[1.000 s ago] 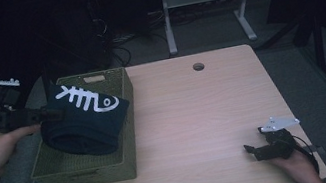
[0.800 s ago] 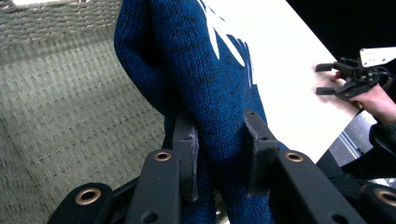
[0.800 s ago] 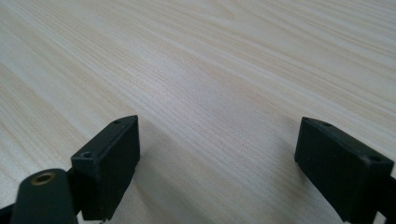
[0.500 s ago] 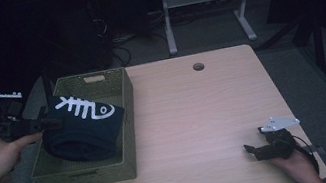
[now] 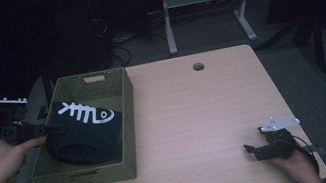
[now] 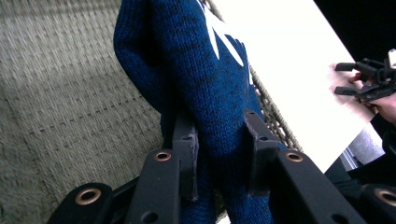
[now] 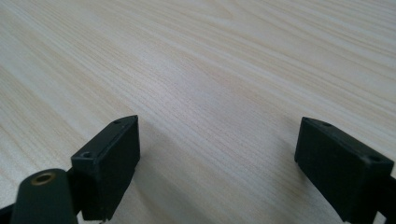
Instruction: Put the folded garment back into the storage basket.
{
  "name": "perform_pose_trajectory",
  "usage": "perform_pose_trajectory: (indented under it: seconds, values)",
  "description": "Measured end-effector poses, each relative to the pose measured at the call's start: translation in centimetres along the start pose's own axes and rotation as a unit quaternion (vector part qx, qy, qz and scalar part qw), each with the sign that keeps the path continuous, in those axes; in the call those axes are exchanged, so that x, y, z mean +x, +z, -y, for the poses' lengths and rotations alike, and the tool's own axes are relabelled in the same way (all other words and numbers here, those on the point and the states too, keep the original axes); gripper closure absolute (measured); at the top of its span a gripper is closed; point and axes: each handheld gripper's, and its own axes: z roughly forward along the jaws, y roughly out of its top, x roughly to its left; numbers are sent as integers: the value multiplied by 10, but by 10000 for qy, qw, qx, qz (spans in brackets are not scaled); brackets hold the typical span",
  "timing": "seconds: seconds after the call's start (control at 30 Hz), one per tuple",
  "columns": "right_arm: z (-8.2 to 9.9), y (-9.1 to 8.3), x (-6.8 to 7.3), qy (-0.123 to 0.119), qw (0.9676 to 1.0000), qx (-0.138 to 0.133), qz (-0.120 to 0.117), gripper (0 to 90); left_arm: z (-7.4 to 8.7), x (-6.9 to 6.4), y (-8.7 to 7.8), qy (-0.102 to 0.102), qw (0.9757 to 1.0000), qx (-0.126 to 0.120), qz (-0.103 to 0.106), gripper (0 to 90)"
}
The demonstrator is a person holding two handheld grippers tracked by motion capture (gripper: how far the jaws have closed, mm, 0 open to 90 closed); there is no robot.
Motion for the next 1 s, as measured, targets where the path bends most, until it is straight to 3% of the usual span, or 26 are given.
perform_pose_trajectory:
  seconds: [0.23,0.4,0.73,0.87,1.0]
  values:
    - [0,0,0,1,10000,1,1,138,9,13,23,-158,9997,161,71,708]
    - [0,0,0,0,10000,3,0,138,14,21,35,-230,9994,263,-8,708]
    - [0,0,0,-1,10000,12,-2,138,18,39,61,-184,9967,655,-441,704]
    - [0,0,0,-1,10000,12,-2,138,20,46,71,-195,9942,798,-689,702]
    - [0,0,0,-1,10000,10,-1,138,23,51,80,-121,9895,1004,-1030,696]
